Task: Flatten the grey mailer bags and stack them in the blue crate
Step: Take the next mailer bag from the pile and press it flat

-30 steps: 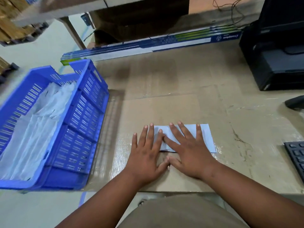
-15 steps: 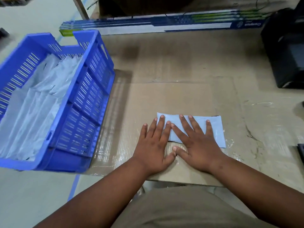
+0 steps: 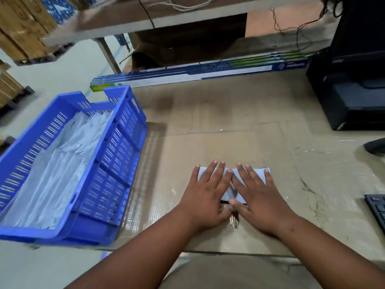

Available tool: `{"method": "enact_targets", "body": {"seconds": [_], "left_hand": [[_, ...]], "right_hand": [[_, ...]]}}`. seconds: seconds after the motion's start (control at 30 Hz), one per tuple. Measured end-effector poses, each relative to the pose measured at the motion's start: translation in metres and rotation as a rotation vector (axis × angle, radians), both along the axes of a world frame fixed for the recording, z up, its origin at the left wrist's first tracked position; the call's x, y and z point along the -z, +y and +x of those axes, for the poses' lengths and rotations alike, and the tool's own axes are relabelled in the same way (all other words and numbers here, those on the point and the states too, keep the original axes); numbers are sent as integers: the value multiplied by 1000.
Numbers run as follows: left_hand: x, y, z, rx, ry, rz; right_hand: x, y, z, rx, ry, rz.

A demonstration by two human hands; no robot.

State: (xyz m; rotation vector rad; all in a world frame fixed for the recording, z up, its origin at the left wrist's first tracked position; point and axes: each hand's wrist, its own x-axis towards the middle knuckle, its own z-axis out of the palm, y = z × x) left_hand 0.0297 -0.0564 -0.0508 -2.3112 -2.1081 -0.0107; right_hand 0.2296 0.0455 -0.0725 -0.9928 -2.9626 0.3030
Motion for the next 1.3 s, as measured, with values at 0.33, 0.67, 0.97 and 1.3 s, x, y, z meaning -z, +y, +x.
{"method": "enact_targets", "body": {"seconds": [0.33,0.67,0.97,1.3], "left_hand": [[40,21,32,70,25,-6],[39,21,25,120,-17,7],[16,20,7,-101,-161,28],[41,10,-9,49,-52,100]], "right_hand": [[31,12,27,82,-78,19],[31,11,29,84,-67,11],[2,0,-2,-70,150,65],[26,0,-7,-43,43,-35]]}}
